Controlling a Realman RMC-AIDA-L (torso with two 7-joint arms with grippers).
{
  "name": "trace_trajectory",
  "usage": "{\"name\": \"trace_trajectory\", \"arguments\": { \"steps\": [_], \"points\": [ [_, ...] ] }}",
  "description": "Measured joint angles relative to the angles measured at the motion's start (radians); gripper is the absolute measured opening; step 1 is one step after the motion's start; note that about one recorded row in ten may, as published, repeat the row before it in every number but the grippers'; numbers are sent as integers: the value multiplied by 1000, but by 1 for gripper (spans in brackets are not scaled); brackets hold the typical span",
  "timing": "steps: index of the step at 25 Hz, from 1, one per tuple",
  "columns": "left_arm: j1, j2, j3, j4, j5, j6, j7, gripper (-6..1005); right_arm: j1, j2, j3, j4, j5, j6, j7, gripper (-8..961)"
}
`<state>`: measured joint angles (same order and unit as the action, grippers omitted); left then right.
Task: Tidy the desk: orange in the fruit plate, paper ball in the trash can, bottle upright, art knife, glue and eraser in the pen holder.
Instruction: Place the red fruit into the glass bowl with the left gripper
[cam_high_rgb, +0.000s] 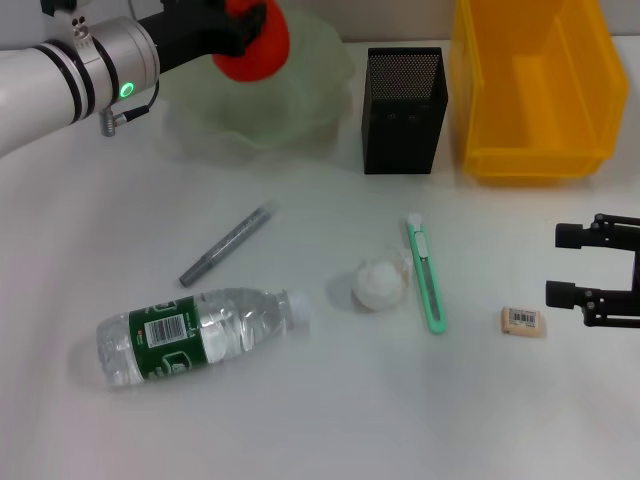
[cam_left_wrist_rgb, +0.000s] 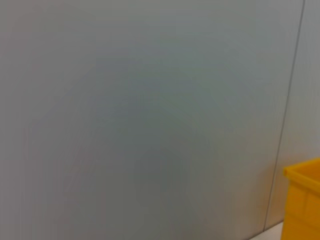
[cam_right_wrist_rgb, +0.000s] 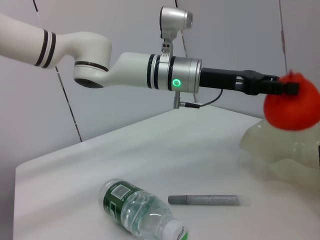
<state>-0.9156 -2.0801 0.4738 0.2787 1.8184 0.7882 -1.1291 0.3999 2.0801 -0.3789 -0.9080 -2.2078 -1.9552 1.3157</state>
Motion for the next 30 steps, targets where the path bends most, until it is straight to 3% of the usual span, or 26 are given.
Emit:
{"name": "trace_trajectory", "arguments": {
  "steps": [2,9,12,13,16,17,18,19,20,22,23,25,30],
  "points": [
    [-1,0,0,-1,-1,-1,0,325,1,0,0,1,0,4,-2,742],
    [-2,1,0,-1,2,3,0,512,7,0,0,9,0,9,-3,741],
    [17,6,20,6,2,92,-7,594,12,0,0,-3,6,7,13,741],
    [40,9,29,23,1,186,-13,623,15,0,0,-14,8,4,28,741],
    [40,9,29,23,1,186,-13,709,24,0,-11,-50,8,-6,87,741],
    [60,10,31,40,1,252,-15,738,31,0,-25,-78,8,-11,135,741],
    [148,15,64,121,2,479,-42,754,34,0,-35,-97,8,-13,158,741],
    [148,15,64,121,2,479,-42,769,39,1,-50,-128,9,-15,198,741],
    [181,16,86,161,1,567,-59,785,52,2,-88,-195,9,-16,289,741],
    [181,16,86,161,1,567,-59,816,57,2,-104,-218,9,-17,318,741],
    [256,18,139,248,0,717,-94,832,64,2,-131,-252,8,-17,363,741],
    [309,21,192,305,4,831,-105,831,86,1,-198,-345,-9,-15,486,742],
    [396,46,275,333,9,980,-92,829,157,-5,-290,-476,-113,-14,684,742]
  ]
}}
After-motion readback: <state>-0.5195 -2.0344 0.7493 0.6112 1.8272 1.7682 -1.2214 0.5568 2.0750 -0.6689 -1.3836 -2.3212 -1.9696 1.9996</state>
